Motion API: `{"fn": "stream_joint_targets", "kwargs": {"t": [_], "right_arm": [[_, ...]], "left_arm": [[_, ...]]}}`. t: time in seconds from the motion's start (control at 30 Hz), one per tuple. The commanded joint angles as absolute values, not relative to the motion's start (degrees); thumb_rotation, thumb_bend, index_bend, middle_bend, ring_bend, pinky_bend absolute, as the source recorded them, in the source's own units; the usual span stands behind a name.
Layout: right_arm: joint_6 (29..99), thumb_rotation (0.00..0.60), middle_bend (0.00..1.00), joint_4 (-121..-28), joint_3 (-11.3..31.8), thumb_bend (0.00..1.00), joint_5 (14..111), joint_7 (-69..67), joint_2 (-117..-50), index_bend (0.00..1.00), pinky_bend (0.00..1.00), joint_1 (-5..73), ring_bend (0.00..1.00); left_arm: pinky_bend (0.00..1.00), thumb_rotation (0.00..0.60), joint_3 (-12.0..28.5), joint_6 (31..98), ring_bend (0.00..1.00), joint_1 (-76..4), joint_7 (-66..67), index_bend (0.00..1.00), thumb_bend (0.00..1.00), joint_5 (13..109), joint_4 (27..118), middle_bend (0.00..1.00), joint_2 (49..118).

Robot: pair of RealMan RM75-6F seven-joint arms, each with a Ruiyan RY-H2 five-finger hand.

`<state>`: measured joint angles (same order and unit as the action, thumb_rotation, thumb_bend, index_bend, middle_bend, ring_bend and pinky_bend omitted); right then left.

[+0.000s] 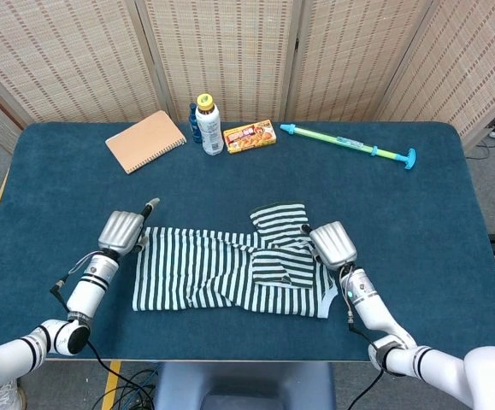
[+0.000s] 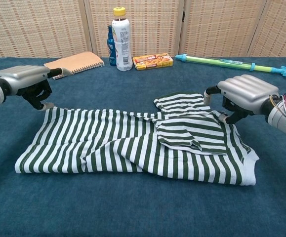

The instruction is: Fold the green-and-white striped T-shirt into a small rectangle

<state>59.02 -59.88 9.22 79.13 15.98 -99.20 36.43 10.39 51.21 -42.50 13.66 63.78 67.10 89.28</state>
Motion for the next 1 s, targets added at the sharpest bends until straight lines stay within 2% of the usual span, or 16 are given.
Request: {"fn": "stream_joint_targets", "kwargs": {"t": [0.03,0.17,0.43,0.57,0.67,0.9,1.0], "right_arm": [[59.4,0.6,0.98,-58.81,9.7,0.39,79.32,15.24,-99.35,0.29,1.0,36.99,1.0],[59.92,0.6,0.98,-58.97,10.35,0.39,79.92,13.67,-98.52,0.27,1.0,37.83,1.0],[63.72,0.6,0.98,-64.07,8.61,0.38,82.94,12.78,-93.7,0.27,1.0,36.38,1.0],[62.36,0.6,0.97,-64.19,8.93,0.15,80.8,14.27,-93.19,0.2,1.0,36.09,1.0],[61.31,0.6,0.97,-63.54,9.2,0.05,79.7,14.45,-93.71,0.17,1.0,36.35,1.0],[62.01,0.6,0.97,-67.42,6.7,0.01,82.51,12.22,-91.11,0.17,1.0,35.64,1.0],[62.55,0.6,0.97,-70.87,4.03,0.03,85.23,10.49,-88.53,0.25,1.0,34.69,1.0]], "left_arm": [[0.94,0.6,10.58,51.62,0.83,-42.26,13.52,0.0,0.4,63.7,67.29,0.84,89.07],[0.94,0.6,10.99,52.2,0.83,-41.91,13.34,0.0,0.4,63.29,67.85,0.84,88.57],[0.94,0.6,10.82,54.75,0.83,-40.42,13.41,0.0,0.4,64.14,71.56,0.84,86.38],[0.94,0.6,10.72,55.27,0.83,-40.1,13.8,0.0,0.4,64.23,72.7,0.84,85.87],[0.94,0.6,10.77,55.23,0.82,-40.03,14.1,0.0,0.4,63.87,73.05,0.84,85.81],[0.94,0.6,10.88,56.15,0.82,-39.52,13.88,0.0,0.4,64.11,74.43,0.84,85.17],[0.94,0.6,10.83,56.55,0.82,-39.22,13.74,0.0,0.4,64.32,75.18,0.84,84.73]]}}
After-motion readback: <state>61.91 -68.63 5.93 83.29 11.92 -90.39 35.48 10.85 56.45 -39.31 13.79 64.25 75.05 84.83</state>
